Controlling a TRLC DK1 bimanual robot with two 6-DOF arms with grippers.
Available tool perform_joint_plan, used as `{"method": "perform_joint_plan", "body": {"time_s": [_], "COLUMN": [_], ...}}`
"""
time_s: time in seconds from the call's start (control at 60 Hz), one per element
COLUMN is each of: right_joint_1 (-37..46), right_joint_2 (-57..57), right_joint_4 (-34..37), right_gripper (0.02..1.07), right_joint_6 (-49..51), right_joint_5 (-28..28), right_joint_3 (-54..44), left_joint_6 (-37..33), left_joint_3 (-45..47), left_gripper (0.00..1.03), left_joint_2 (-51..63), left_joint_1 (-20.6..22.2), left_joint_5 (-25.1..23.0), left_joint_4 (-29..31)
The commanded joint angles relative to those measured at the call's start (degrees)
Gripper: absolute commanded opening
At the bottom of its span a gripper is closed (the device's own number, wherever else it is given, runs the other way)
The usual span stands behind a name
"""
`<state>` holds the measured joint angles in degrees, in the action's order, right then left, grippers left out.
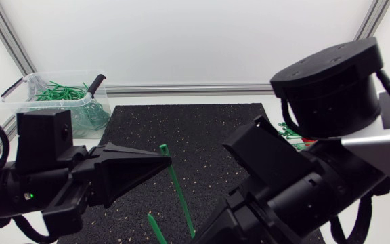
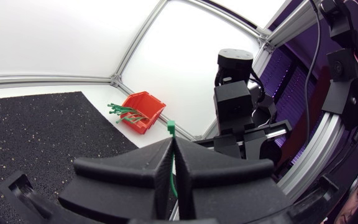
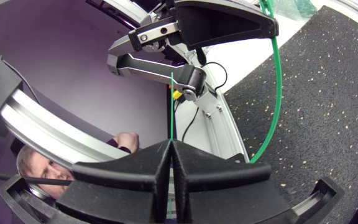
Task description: Take a green cable tie from the red box, thread the tail through the head to close it, then place it in the transparent bin on the left.
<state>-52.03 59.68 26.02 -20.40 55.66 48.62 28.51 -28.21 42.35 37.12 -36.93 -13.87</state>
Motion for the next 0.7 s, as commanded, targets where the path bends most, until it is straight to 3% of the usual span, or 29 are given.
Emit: {"method": "perform_joint_plan", "body": {"time_s": [0.0, 0.05, 0.283, 0.55, 0.683], "right_joint_1": [1.5, 3.3, 4.1, 8.3, 10.0], "right_joint_2": [0.3, 0.8, 2.9, 5.9, 6.2], "right_joint_4": [0.6, 0.7, 6.7, 10.8, 11.9], "right_gripper": [0.08, 0.08, 0.08, 0.08, 0.08], "right_joint_6": [-7.2, -10.8, -16.7, -17.1, -17.1], "right_joint_5": [2.5, 5.3, 7.7, 12.9, 14.5], "right_joint_3": [1.7, 2.7, 7.9, 10.1, 10.9], "left_joint_6": [0.9, 0.9, -2.2, -7.2, -9.9], "left_joint_3": [1.7, 1.9, 2.8, 2.8, 3.0], "left_gripper": [0.04, 0.04, 0.04, 0.04, 0.04], "left_joint_2": [-1.5, -1.9, -3.1, -5.8, -6.6], "left_joint_1": [1.1, 1.4, 2.2, 2.5, 5.3], "left_joint_5": [0.9, 1.1, 2.5, 4.5, 7.2], "left_joint_4": [-1.2, -1.5, -3.1, -3.0, -1.9]}}
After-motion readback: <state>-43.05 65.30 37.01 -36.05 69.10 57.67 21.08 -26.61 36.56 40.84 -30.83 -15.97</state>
